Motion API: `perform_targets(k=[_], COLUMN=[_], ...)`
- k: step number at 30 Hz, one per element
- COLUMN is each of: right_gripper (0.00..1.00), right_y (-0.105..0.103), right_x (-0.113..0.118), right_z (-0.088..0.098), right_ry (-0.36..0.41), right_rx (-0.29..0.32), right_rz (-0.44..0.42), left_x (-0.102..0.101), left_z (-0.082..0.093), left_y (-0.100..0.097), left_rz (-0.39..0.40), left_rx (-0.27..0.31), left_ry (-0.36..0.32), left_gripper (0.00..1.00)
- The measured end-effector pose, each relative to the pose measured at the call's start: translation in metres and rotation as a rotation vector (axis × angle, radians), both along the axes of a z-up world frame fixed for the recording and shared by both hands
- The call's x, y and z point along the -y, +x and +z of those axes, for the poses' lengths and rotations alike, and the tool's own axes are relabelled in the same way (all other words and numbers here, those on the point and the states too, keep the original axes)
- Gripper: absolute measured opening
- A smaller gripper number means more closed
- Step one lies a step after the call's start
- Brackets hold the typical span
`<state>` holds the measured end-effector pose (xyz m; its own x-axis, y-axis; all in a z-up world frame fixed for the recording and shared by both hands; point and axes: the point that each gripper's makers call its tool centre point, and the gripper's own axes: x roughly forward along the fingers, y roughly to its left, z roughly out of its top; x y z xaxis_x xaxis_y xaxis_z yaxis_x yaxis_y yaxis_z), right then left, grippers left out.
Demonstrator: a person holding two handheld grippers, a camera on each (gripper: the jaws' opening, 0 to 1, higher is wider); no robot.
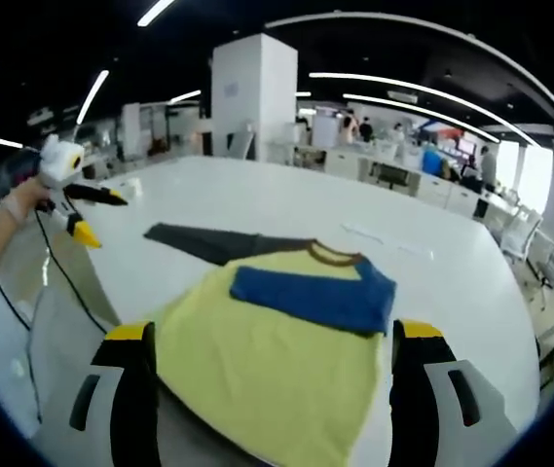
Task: Fold the garment on the visible template until the final outline fits inside the template.
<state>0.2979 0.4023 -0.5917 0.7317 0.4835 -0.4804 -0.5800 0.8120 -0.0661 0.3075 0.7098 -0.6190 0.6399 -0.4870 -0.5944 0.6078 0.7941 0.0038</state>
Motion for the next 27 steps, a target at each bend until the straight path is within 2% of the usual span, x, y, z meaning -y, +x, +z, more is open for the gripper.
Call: perform_targets(k=[8, 23, 27], right_gripper=[1.00, 1.00, 1.00], right_y=[-0.002, -0.004, -0.004], right_x=[0.000, 0.005, 0.005], right_z=[0.001, 0.002, 0.003], right_ry=[-0.012, -0.027, -0.026], right_rx=[0.002, 0.003, 0.004], right_rz=[0.004, -0.011, -0.011], left_x=[-0.017, -0.052, -0.064], left_z=[-0.004, -0.010, -0.013], left_y=[0.010, 0.034, 0.042], left_rz=[0.012, 0.083, 0.117], left_rx=[0.004, 0.012, 0.006], left_ry=[0.039, 0.027, 0.046], left_gripper=[0.93, 0.90, 0.88])
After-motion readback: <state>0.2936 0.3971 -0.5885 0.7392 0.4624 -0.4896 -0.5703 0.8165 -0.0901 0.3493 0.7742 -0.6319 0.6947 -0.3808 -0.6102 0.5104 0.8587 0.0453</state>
